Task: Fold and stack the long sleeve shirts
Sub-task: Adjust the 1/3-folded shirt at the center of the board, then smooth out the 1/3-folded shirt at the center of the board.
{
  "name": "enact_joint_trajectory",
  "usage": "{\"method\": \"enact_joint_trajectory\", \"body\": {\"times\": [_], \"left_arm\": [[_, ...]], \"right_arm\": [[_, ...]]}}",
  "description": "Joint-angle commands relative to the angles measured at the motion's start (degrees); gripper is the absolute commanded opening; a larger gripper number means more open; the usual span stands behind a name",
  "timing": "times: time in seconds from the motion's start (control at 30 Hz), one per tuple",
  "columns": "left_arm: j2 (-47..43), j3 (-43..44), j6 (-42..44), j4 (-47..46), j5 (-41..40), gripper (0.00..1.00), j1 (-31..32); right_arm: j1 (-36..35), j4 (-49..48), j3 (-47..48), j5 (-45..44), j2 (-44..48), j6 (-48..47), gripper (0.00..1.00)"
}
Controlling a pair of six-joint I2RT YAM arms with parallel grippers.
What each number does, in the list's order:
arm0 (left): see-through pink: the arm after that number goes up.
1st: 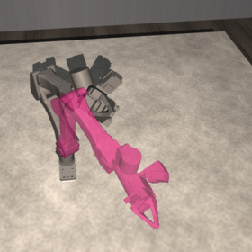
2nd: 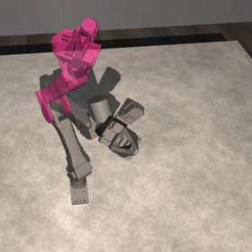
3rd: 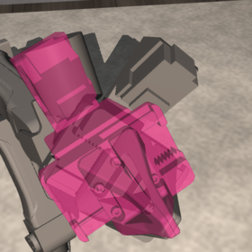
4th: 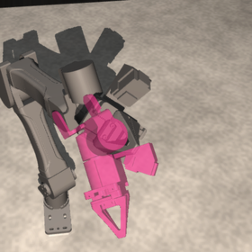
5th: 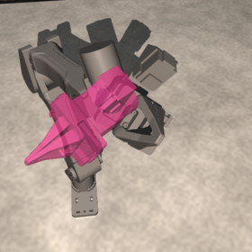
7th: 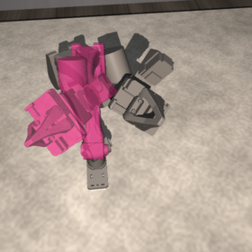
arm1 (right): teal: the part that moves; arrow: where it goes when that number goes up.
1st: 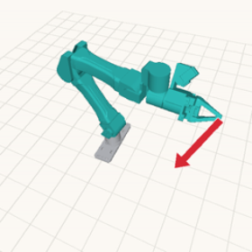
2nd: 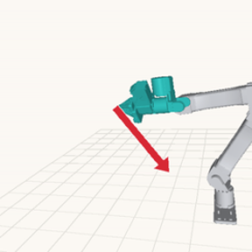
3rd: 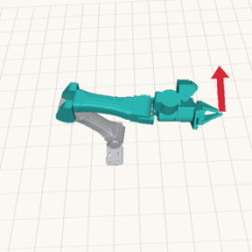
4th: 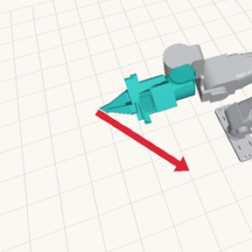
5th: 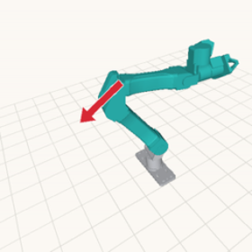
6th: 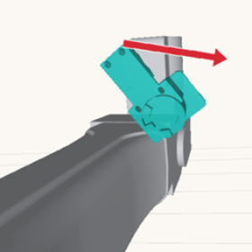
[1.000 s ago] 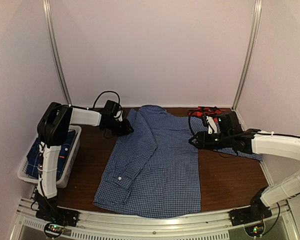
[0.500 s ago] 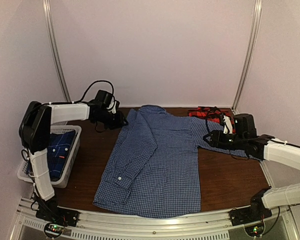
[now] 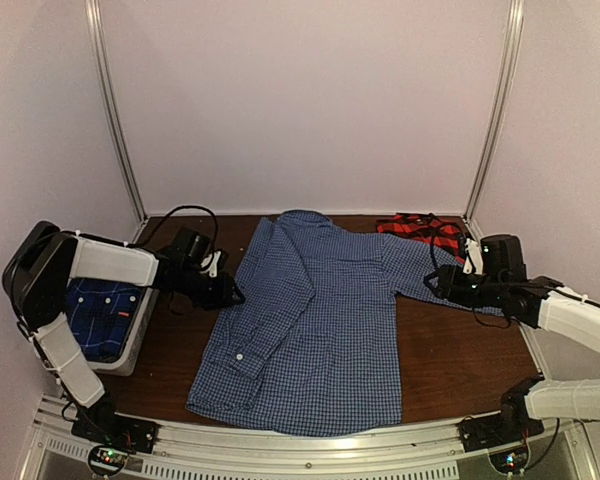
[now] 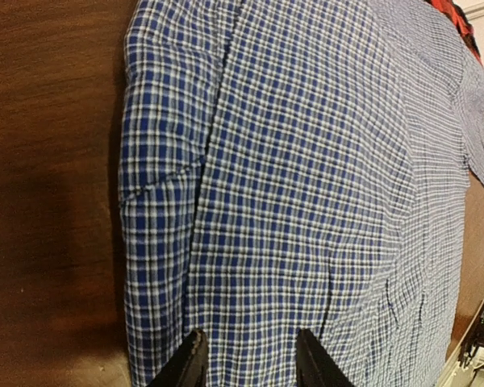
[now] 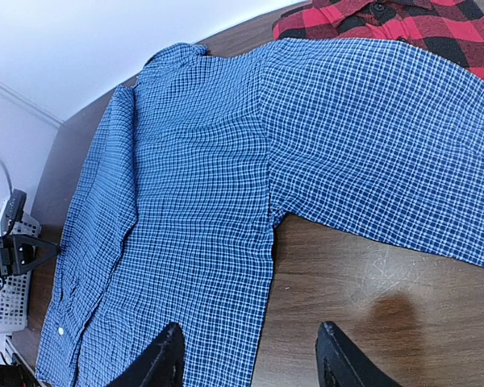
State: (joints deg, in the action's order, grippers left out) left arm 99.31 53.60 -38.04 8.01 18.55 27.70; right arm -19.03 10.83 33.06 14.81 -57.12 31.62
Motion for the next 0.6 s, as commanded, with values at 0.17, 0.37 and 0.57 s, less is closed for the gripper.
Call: {"method": "enact_joint_trajectory", "body": {"times": [0.17, 0.37, 0.57], "left_arm": [[-6.9, -6.0, -1.4, -9.8, 3.0, 0.39, -0.1], [-7.8, -7.5, -2.0, -10.0, 2.9, 0.39, -0.1], [-6.4, -8.2, -2.0, -10.0, 2.3, 0.39, -0.1]], "right_arm": [[1.3, 5.4, 2.6, -4.5, 1.6, 0.2, 0.59], [2.5, 5.5, 4.5, -4.1, 0.4, -0.2, 0.6], [3.1, 4.7, 5.3, -3.0, -1.8, -0.2, 0.6]]}}
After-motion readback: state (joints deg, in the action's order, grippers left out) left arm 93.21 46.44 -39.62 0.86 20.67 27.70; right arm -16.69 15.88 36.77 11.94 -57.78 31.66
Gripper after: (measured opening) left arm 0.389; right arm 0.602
